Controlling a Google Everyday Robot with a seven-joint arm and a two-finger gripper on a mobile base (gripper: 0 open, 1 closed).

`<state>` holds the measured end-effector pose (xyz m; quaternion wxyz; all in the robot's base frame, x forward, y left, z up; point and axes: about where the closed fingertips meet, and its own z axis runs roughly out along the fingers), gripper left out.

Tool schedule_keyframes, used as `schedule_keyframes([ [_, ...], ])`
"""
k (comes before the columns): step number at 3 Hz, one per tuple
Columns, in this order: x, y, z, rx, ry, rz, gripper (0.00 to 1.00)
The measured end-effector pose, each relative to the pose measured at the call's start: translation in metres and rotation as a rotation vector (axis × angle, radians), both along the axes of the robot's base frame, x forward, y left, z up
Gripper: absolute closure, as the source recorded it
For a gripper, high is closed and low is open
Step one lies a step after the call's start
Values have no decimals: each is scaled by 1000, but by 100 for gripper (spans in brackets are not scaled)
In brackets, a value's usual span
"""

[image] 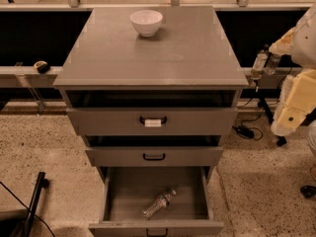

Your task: Pick water bottle from bottom drawer and place on counter

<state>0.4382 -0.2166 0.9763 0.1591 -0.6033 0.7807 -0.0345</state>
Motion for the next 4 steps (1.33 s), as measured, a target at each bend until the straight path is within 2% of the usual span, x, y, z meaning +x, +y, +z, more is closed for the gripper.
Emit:
schedule_keyframes([
  [1, 1, 10, -37, 15, 35, 37, 0],
  [2, 1, 10, -37, 15, 34, 37, 0],
  [3, 2, 14, -60, 85, 36, 51, 0],
  [4, -10, 24, -156, 287, 95, 99, 0],
])
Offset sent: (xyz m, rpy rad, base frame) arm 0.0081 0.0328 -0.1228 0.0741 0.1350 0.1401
